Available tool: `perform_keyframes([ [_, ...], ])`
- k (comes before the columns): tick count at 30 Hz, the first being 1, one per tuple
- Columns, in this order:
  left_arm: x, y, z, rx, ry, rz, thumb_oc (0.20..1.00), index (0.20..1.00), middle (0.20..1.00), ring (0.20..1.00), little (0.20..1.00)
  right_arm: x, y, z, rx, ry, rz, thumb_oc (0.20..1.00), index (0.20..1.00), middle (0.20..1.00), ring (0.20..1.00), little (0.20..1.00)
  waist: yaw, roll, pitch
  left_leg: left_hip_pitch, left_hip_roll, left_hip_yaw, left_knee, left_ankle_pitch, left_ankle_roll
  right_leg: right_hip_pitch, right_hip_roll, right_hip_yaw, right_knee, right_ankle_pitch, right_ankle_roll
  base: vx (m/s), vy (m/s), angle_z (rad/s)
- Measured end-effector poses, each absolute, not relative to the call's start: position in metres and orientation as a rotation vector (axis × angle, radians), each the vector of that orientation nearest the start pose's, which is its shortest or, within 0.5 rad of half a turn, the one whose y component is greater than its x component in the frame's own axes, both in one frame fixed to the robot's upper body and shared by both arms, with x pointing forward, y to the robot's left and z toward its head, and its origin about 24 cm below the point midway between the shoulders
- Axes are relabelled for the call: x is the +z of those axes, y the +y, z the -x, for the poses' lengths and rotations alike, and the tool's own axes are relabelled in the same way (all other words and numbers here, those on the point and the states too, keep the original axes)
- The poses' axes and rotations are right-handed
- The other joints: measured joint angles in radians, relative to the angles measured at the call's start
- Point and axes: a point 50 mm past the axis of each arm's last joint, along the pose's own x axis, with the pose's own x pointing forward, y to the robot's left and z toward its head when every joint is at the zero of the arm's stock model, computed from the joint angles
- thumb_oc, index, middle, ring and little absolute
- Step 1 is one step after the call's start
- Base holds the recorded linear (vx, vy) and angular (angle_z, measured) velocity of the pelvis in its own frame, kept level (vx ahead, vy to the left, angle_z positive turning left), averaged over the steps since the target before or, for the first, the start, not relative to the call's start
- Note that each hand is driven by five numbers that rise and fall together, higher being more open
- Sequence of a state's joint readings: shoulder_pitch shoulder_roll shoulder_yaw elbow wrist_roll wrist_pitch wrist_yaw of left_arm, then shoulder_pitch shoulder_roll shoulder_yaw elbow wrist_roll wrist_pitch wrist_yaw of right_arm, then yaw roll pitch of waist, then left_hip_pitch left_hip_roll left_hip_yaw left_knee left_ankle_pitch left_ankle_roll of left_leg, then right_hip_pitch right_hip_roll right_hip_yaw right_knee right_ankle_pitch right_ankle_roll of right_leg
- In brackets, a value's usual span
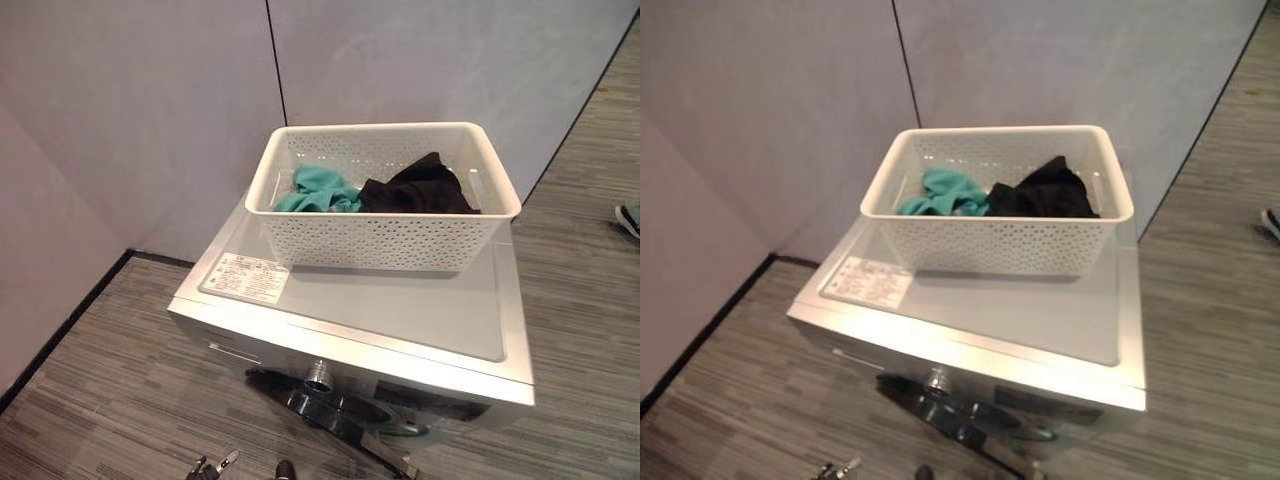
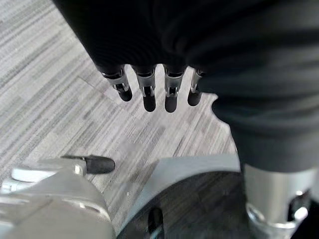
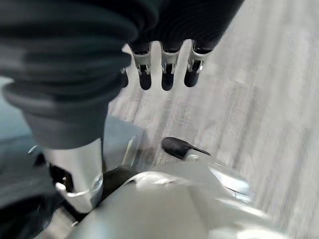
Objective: Grab the laundry basket,head to the washer,open it,put in the laundry and shut it.
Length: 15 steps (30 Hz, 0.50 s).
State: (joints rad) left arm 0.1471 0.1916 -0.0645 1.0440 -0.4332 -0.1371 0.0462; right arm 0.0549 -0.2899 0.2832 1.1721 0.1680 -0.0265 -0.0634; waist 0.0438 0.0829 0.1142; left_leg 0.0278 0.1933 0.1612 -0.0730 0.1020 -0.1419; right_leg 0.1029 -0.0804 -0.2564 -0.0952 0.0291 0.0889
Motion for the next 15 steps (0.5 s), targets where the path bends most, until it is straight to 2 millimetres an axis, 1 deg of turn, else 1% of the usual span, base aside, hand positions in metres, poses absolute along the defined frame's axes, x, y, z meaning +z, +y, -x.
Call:
perform_keyframes([
  [1, -0.155, 0.223, -0.083, 0.361, 1.005, 0.147, 1.000, 1.000, 1.000, 1.000, 1.000, -0.158, -0.237, -0.085, -0.049, 1.184, 0.318, 1.000, 1.000, 1.000, 1.000, 1.000, -0.002, 0.004, 0.010, -0.009, 0.016, -0.008, -0.001, 0.007, -0.011, -0.005, 0.013, -0.007, 0.000, 0.000, -0.009, -0.28, -0.110, 0.13],
  [2, -0.154, 0.221, -0.089, 0.356, 0.992, 0.151, 1.000, 1.000, 1.000, 1.000, 1.000, -0.155, -0.234, -0.101, -0.030, 1.135, 0.327, 1.000, 1.000, 1.000, 1.000, 1.000, 0.002, 0.014, 0.018, -0.030, 0.035, -0.017, -0.002, 0.026, -0.035, -0.016, 0.034, -0.019, 0.000, -0.002, -0.019, -0.42, -0.155, 0.19],
  [3, -0.154, 0.221, -0.092, 0.357, 0.984, 0.152, 1.000, 1.000, 1.000, 1.000, 1.000, -0.153, -0.233, -0.109, -0.021, 1.110, 0.334, 1.000, 1.000, 1.000, 1.000, 1.000, 0.005, 0.023, 0.024, -0.046, 0.046, -0.020, 0.005, 0.035, -0.035, -0.026, 0.048, -0.030, 0.002, 0.005, -0.030, -0.36, -0.107, 0.21],
  [4, -0.152, 0.222, -0.097, 0.364, 0.966, 0.155, 1.000, 1.000, 1.000, 1.000, 1.000, -0.150, -0.230, -0.117, -0.007, 1.083, 0.342, 1.000, 1.000, 1.000, 1.000, 1.000, 0.011, 0.023, 0.028, -0.077, 0.050, -0.038, 0.011, 0.066, -0.060, -0.050, 0.057, -0.034, 0.005, 0.007, -0.040, -0.29, -0.097, 0.24],
  [5, -0.149, 0.224, -0.110, 0.374, 0.936, 0.167, 1.000, 1.000, 1.000, 1.000, 1.000, -0.147, -0.227, -0.125, 0.008, 1.050, 0.345, 1.000, 1.000, 1.000, 1.000, 1.000, 0.008, 0.012, 0.045, -0.110, 0.053, -0.055, 0.008, 0.115, -0.105, -0.073, 0.048, -0.051, 0.002, 0.007, -0.055, -0.40, -0.164, 0.26],
  [6, -0.146, 0.222, -0.122, 0.371, 0.911, 0.177, 1.000, 1.000, 1.000, 1.000, 1.000, -0.140, -0.225, -0.142, 0.032, 0.991, 0.363, 1.000, 1.000, 1.000, 1.000, 1.000, 0.017, -0.003, 0.077, -0.125, 0.052, -0.065, 0.004, 0.140, -0.118, -0.101, 0.035, -0.083, 0.007, 0.051, -0.107, -0.47, -0.190, 0.24],
  [7, -0.145, 0.222, -0.127, 0.370, 0.907, 0.175, 1.000, 1.000, 1.000, 1.000, 1.000, -0.136, -0.222, -0.150, 0.054, 0.956, 0.375, 1.000, 1.000, 1.000, 1.000, 1.000, 0.011, -0.016, 0.084, -0.148, 0.051, -0.050, 0.095, 0.089, -0.097, -0.118, 0.022, -0.091, 0.007, 0.062, -0.122, -0.32, -0.138, 0.24],
  [8, -0.144, 0.223, -0.132, 0.368, 0.900, 0.172, 1.000, 1.000, 1.000, 1.000, 1.000, -0.131, -0.219, -0.157, 0.072, 0.915, 0.379, 1.000, 1.000, 1.000, 1.000, 1.000, -0.004, -0.037, 0.093, -0.167, 0.051, -0.026, 0.214, 0.032, -0.091, -0.128, -0.004, -0.105, 0.009, 0.070, -0.128, -0.15, -0.048, 0.51],
  [9, -0.143, 0.222, -0.138, 0.361, 0.894, 0.172, 1.000, 1.000, 1.000, 1.000, 1.000, -0.125, -0.217, -0.165, 0.084, 0.867, 0.382, 1.000, 1.000, 1.000, 1.000, 1.000, -0.036, -0.061, 0.098, -0.156, 0.060, 0.010, 0.349, -0.007, -0.077, -0.142, -0.043, -0.115, 0.015, 0.064, -0.124, -0.09, -0.020, 0.61],
  [10, -0.143, 0.218, -0.140, 0.354, 0.891, 0.180, 1.000, 1.000, 1.000, 1.000, 1.000, -0.122, -0.220, -0.169, 0.085, 0.850, 0.391, 1.000, 1.000, 1.000, 1.000, 1.000, -0.055, -0.061, 0.105, -0.129, 0.076, 0.004, 0.394, 0.010, -0.072, -0.154, -0.054, -0.121, 0.038, 0.059, -0.118, -0.09, -0.020, 0.60],
  [11, -0.143, 0.213, -0.142, 0.344, 0.889, 0.189, 1.000, 1.000, 1.000, 1.000, 1.000, -0.121, -0.223, -0.170, 0.080, 0.848, 0.398, 1.000, 1.000, 1.000, 1.000, 1.000, -0.068, -0.048, 0.108, -0.105, 0.085, -0.003, 0.441, 0.028, -0.074, -0.156, -0.059, -0.126, 0.051, 0.057, -0.110, 0.01, 0.063, 0.41],
  [12, -0.143, 0.211, -0.144, 0.335, 0.885, 0.190, 1.000, 1.000, 1.000, 1.000, 1.000, -0.121, -0.225, -0.168, 0.072, 0.853, 0.397, 1.000, 1.000, 1.000, 1.000, 1.000, -0.079, -0.048, 0.109, -0.093, 0.077, -0.022, 0.410, 0.027, -0.080, -0.155, -0.059, -0.134, 0.057, 0.054, -0.087, 0.01, 0.122, 0.38],
  [13, -0.142, 0.212, -0.146, 0.335, 0.881, 0.187, 1.000, 1.000, 1.000, 1.000, 1.000, -0.121, -0.225, -0.168, 0.066, 0.855, 0.384, 1.000, 1.000, 1.000, 1.000, 1.000, -0.080, -0.054, 0.109, -0.080, 0.074, -0.022, 0.390, 0.023, -0.083, -0.153, -0.061, -0.132, 0.056, 0.051, -0.076, -0.04, 0.204, 0.41],
  [14, -0.143, 0.212, -0.145, 0.322, 0.893, 0.171, 1.000, 1.000, 1.000, 1.000, 1.000, -0.126, -0.221, -0.155, 0.083, 0.880, 0.350, 1.000, 1.000, 1.000, 1.000, 1.000, -0.089, -0.060, 0.099, -0.046, 0.063, -0.001, 0.360, -0.085, -0.100, -0.132, -0.074, -0.159, 0.029, 0.081, -0.073, -0.05, 0.259, 0.51],
  [15, -0.145, 0.207, -0.141, 0.299, 0.907, 0.163, 1.000, 1.000, 1.000, 1.000, 1.000, -0.126, -0.224, -0.149, 0.080, 0.889, 0.350, 1.000, 1.000, 1.000, 1.000, 1.000, -0.110, -0.037, 0.081, -0.020, 0.074, 0.037, 0.292, -0.111, -0.086, -0.133, -0.064, -0.175, 0.026, 0.079, -0.060, -0.14, 0.407, 0.60],
])
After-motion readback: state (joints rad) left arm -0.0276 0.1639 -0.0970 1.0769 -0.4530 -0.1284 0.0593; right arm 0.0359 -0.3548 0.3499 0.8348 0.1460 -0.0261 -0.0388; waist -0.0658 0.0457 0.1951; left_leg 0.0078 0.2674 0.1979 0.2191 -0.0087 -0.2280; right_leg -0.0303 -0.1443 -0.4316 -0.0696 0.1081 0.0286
